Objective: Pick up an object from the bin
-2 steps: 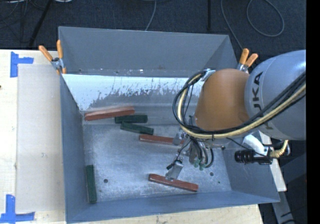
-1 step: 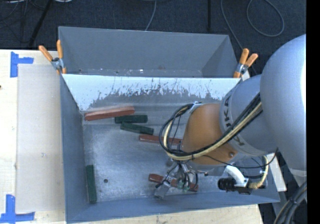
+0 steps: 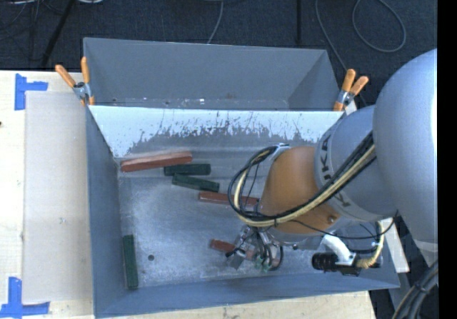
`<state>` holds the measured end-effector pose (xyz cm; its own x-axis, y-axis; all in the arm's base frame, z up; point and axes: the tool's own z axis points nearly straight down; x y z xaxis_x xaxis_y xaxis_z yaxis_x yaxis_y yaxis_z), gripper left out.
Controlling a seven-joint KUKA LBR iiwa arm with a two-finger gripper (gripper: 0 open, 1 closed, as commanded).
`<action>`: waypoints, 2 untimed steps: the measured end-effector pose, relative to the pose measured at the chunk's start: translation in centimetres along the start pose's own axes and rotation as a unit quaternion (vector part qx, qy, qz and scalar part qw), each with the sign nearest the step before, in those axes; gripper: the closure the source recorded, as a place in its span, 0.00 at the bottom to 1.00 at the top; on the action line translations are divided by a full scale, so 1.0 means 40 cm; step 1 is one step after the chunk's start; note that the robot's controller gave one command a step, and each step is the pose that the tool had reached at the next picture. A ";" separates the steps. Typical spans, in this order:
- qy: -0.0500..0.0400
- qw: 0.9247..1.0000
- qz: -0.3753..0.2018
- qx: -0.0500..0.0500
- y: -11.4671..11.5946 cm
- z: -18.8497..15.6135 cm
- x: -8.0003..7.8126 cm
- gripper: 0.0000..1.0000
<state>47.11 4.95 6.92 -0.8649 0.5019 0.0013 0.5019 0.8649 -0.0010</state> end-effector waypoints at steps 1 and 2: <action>-0.004 1.000 0.003 -0.003 0.003 -0.362 -0.066 1.00; 0.000 1.000 0.003 0.000 0.001 -0.351 -0.061 0.00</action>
Offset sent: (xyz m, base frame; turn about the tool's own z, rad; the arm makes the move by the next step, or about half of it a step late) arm 0.0214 -0.0114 0.1412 0.0082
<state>49.27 3.78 20.96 -0.8621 0.5067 0.0004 0.5067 0.8621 -0.0010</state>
